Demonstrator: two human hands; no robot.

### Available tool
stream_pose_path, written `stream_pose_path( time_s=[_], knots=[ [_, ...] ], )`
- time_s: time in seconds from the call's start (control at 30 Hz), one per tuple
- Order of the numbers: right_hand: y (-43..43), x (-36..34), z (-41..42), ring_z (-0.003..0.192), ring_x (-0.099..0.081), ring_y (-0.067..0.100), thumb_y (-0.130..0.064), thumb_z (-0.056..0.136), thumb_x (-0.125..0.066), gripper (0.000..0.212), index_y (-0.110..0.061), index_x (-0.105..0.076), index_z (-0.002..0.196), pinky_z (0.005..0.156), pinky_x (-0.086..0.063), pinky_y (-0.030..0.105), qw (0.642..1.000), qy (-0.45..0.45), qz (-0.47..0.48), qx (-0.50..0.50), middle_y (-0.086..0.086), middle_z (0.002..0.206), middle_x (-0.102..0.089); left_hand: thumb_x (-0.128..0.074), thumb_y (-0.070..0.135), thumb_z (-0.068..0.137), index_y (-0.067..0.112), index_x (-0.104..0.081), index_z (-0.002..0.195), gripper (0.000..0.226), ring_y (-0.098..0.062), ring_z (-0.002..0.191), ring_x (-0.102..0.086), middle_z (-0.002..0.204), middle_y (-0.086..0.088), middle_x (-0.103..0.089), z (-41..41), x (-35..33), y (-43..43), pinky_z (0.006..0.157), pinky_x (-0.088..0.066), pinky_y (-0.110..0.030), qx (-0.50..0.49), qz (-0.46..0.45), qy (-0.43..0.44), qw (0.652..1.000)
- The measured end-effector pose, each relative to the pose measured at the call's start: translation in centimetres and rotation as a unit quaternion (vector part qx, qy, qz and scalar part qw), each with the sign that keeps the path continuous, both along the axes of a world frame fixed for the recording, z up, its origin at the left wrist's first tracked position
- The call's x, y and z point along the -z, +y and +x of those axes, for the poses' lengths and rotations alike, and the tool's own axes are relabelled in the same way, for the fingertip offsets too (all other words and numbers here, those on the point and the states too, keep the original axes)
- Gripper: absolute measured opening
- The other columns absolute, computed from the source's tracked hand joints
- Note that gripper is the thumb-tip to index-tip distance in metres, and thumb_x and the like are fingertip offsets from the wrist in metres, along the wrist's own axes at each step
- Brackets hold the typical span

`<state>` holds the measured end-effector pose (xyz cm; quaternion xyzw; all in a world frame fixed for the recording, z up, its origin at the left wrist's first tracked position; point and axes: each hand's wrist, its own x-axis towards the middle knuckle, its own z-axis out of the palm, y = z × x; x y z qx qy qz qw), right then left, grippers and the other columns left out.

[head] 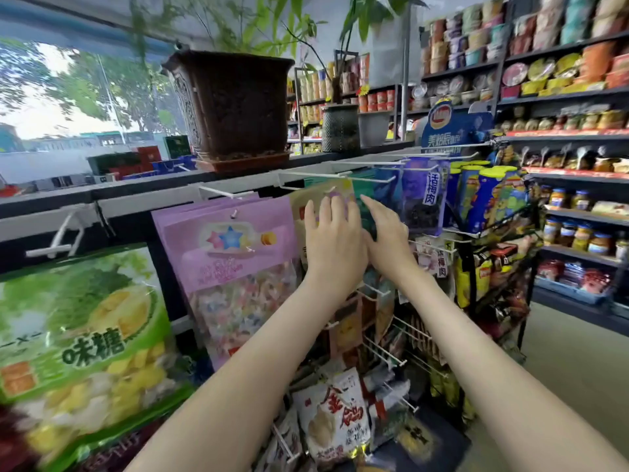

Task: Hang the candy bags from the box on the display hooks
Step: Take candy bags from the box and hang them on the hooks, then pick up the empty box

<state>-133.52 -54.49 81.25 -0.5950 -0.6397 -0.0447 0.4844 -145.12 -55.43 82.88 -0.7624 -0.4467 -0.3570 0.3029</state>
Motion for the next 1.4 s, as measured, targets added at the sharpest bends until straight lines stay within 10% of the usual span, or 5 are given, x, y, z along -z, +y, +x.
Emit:
stream_pose_path(
  time_s=[0.33, 0.77, 1.17, 1.4],
  knots=[
    [-11.9, 11.6, 6.9, 0.133, -0.037, 0.018, -0.006, 0.090, -0.052, 0.051, -0.018, -0.043, 0.139, 0.112, -0.028, 0.039, 0.991, 0.037, -0.107, 0.077, 0.002, 0.141, -0.046, -0.046, 0.021, 0.084, 0.005, -0.061, 0.113, 0.036, -0.030, 0.101, -0.062, 0.113, -0.013, -0.064, 7.2, 11.5, -7.9, 0.087, -0.048, -0.040, 0.221, -0.147, -0.009, 0.964],
    [-24.8, 28.8, 19.2, 0.128, -0.043, 0.029, -0.004, 0.081, -0.046, 0.052, -0.007, -0.049, 0.133, 0.108, -0.030, 0.037, 0.936, 0.124, -0.278, 0.177, 0.013, 0.136, -0.051, -0.050, 0.023, 0.078, 0.004, -0.063, 0.103, 0.033, -0.036, 0.082, -0.063, 0.095, -0.015, -0.063, 21.6, 29.4, -16.5, 0.065, -0.050, -0.040, 0.272, -0.406, 0.101, 0.867],
    [-34.5, 61.0, 20.4, 0.135, -0.034, 0.021, -0.009, 0.095, -0.047, 0.046, -0.018, -0.041, 0.140, 0.112, -0.025, 0.035, 0.783, 0.255, -0.524, 0.216, 0.003, 0.144, -0.043, -0.044, 0.030, 0.097, 0.008, -0.038, 0.138, 0.047, -0.031, 0.124, -0.043, 0.138, -0.013, -0.041, 21.3, 61.0, -20.9, 0.099, -0.037, -0.038, 0.122, -0.671, 0.237, 0.692],
    [-37.3, 77.7, 18.8, 0.138, -0.030, 0.025, -0.008, 0.094, -0.048, 0.054, -0.013, -0.032, 0.145, 0.112, -0.024, 0.035, 0.697, 0.302, -0.602, 0.247, 0.008, 0.147, -0.038, -0.050, 0.032, 0.094, 0.011, -0.029, 0.145, 0.059, -0.031, 0.137, -0.027, 0.152, -0.015, -0.023, 19.5, 77.4, -19.9, 0.109, -0.026, -0.040, 0.028, -0.689, 0.224, 0.689]
  ],
)
